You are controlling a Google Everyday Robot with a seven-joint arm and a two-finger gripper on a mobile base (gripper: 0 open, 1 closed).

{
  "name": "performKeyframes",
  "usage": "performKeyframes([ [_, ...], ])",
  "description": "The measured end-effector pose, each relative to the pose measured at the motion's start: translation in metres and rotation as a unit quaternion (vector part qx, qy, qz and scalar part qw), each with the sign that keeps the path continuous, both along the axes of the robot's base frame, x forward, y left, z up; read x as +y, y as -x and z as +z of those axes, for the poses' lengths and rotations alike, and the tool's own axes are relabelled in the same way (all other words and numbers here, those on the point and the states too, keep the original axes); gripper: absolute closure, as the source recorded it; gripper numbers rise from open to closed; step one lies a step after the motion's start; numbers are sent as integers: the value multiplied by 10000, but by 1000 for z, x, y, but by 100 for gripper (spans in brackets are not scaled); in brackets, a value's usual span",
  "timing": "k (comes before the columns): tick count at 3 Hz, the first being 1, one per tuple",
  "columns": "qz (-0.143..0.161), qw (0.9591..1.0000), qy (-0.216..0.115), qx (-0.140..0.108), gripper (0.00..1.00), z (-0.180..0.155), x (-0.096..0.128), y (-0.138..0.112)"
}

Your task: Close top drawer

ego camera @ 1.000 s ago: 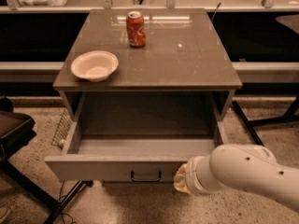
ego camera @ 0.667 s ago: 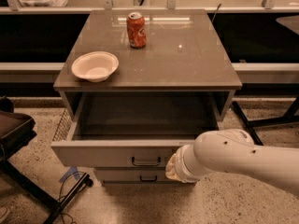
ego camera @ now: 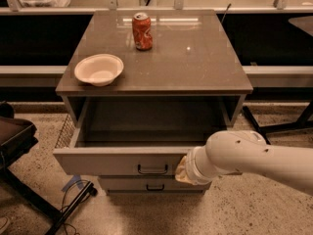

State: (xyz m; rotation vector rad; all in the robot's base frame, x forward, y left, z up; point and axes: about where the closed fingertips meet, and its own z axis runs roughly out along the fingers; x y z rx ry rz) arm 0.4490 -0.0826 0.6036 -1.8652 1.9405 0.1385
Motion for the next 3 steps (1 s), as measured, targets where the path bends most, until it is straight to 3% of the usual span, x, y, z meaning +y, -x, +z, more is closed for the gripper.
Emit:
performKeyframes([
  [1, -83, 10000, -20, -17, 100, -2, -11, -17],
  [2, -422, 9991, 64, -63, 100, -7, -54, -66],
  [3, -527, 9985, 96, -89, 100, -5, -68, -83],
])
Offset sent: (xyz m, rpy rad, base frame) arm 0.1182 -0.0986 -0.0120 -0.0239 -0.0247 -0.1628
